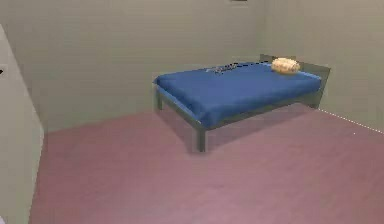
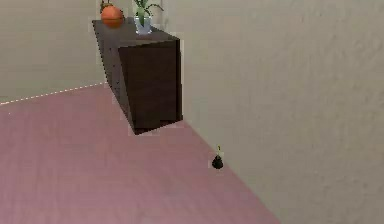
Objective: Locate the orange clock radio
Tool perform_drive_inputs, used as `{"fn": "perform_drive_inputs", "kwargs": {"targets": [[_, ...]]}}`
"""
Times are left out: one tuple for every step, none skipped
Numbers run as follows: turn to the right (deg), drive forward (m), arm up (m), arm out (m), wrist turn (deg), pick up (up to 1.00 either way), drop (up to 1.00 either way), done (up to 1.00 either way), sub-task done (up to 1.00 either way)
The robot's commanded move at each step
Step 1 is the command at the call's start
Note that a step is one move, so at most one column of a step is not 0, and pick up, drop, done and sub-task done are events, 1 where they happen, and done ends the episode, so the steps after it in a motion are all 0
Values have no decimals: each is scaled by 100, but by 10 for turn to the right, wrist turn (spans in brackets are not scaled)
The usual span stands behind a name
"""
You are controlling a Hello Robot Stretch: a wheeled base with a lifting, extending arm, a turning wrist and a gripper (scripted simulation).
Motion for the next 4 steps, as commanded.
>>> {"fn": "perform_drive_inputs", "kwargs": {"targets": [[450, 0, 0, 0, 0, 0, 0, 0, 0], [90, 0, 0, 0, 0, 0, 0, 0, 0], [0, 100, 0, 0, 0, 0, 0, 0, 0], [30, 0, 0, 0, 0, 0, 0, 0, 0]]}}
